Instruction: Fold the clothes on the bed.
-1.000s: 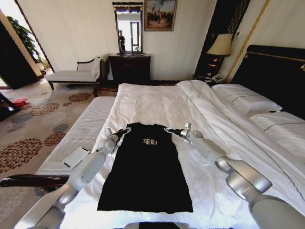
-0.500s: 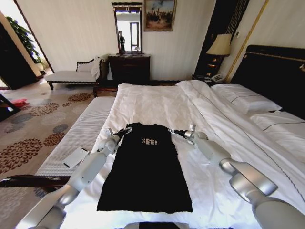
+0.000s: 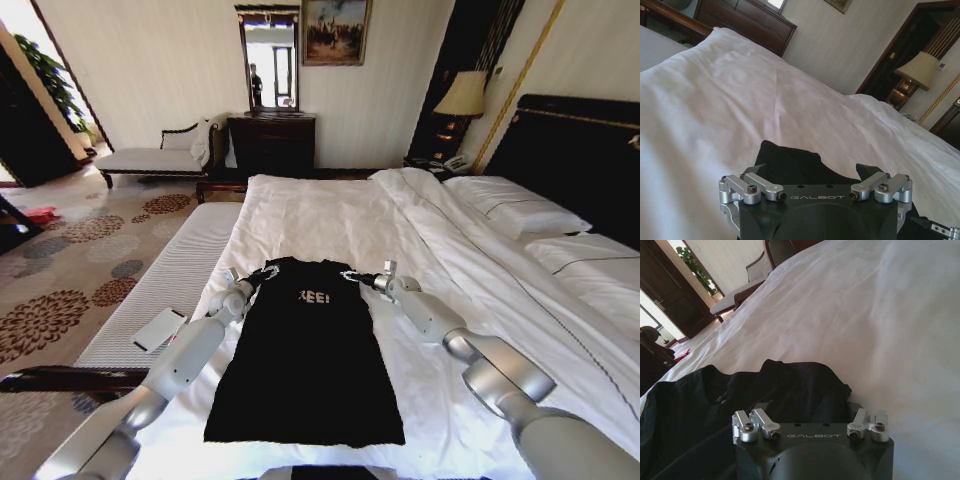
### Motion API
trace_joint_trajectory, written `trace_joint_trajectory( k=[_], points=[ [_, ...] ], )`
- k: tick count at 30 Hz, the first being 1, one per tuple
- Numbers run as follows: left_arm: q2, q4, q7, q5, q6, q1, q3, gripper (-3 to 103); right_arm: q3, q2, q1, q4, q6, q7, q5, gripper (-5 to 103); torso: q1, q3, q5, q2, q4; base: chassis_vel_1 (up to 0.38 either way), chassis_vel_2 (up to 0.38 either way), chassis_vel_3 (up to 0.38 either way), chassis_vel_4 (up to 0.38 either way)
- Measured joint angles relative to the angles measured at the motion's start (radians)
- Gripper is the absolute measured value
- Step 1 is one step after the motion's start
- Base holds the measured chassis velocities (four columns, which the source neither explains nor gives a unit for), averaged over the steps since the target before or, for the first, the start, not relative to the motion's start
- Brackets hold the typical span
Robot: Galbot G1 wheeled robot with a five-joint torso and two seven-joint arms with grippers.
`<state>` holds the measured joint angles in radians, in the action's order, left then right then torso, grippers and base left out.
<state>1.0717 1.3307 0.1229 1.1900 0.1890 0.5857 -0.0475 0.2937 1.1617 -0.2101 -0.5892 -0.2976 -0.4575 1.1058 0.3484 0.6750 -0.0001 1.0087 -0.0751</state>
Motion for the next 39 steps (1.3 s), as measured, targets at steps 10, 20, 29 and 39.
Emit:
trace_joint_trajectory(
  k=[10, 20, 29, 39],
  points=[
    [0.005, -0.022, -0.001, 0.0, 0.0, 0.001, -0.001, 100, -0.001, -0.019, 0.003, 0.003, 0.009, 0.011, 0.002, 41, 0.0, 0.0, 0.0001, 0.0, -0.0001, 0.0, 0.0, 0.0, 0.0],
    [0.012, -0.066, 0.002, -0.001, -0.001, -0.018, -0.004, 99, 0.005, -0.039, -0.007, -0.019, 0.013, 0.014, 0.005, 9, 0.0, 0.0, 0.0001, 0.0, 0.0001, 0.0, 0.0, 0.0, 0.0],
    [0.037, -0.164, -0.024, -0.001, -0.001, -0.095, -0.031, 99, 0.008, -0.068, -0.027, -0.064, 0.013, 0.029, 0.025, 1, 0.0, 0.0, 0.0002, 0.0, -0.0001, 0.0, 0.0, 0.0, 0.0],
    [0.115, -0.347, -0.051, -0.096, -0.009, -0.224, -0.086, 98, 0.009, -0.093, -0.037, -0.089, 0.011, 0.041, 0.038, 1, 0.0, 0.0, 0.0002, 0.0, 0.0, 0.0, 0.0, 0.0, 0.0]
  ],
)
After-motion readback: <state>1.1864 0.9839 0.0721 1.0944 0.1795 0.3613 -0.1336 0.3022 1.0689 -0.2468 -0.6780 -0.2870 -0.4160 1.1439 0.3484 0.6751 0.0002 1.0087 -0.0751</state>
